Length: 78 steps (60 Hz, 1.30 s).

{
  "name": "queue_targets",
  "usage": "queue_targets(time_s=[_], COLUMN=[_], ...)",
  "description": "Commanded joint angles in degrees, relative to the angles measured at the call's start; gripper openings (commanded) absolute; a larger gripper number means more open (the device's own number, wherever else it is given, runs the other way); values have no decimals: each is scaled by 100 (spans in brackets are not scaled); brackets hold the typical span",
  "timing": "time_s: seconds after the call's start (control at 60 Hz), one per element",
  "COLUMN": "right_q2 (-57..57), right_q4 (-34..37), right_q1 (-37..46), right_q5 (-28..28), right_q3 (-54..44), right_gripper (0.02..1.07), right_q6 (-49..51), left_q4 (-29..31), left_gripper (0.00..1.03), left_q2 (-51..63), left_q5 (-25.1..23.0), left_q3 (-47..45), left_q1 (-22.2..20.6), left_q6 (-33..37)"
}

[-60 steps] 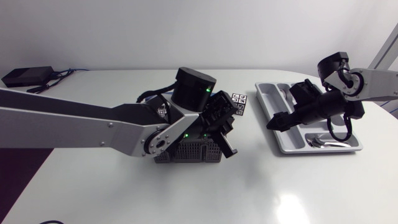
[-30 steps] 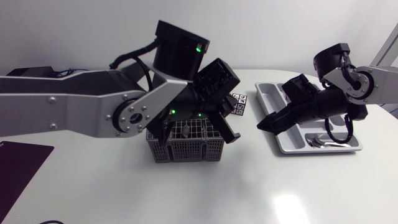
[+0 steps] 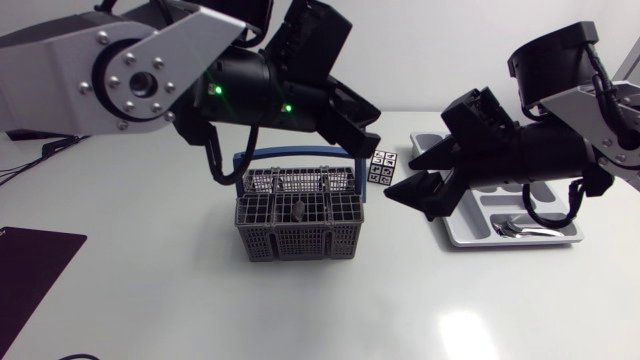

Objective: Transfer all utensils from the basket to the drawer tray.

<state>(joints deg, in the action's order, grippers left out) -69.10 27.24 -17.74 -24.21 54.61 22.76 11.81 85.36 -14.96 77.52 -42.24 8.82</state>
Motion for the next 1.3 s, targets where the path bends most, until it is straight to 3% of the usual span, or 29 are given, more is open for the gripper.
queue_targets(time_s=[0.0, 0.133, 0.317, 0.65, 0.917, 0.95, 0.967, 1.117, 1.283], right_q2=[116, 99, 11, 11, 37, 37, 46, 46, 19], right_q4=[-88, -220, -290, -334, -149, -140, -105, 44, 185], right_q1=[-239, -564, -837, -854, -1048, -1048, -1048, -977, -555], right_q5=[-49, -40, -31, -14, -58, -67, -84, -111, -102], right_q3=[-56, -91, -91, -29, -126, -135, -144, -214, -355], right_gripper=[99, 92, 74, 12, 8, 8, 8, 8, 8], right_q6=[53, 9, -44, -97, -88, -88, -88, -44, 141], left_q4=[190, 357, 418, 506, 515, 515, 515, 568, 462], left_gripper=[4, 4, 4, 4, 5, 11, 26, 79, 91], left_q2=[-37, 77, 165, 218, 209, 200, 191, 139, -90], left_q5=[-358, -1018, -1439, -1721, -1738, -1738, -1738, -1738, -1712], left_q3=[317, 440, 440, 449, 510, 519, 554, 730, 809], left_q1=[225, 489, 629, 691, 699, 708, 717, 761, 1060], left_q6=[-504, -996, -1295, -1444, -1550, -1585, -1620, -1647, -1699])
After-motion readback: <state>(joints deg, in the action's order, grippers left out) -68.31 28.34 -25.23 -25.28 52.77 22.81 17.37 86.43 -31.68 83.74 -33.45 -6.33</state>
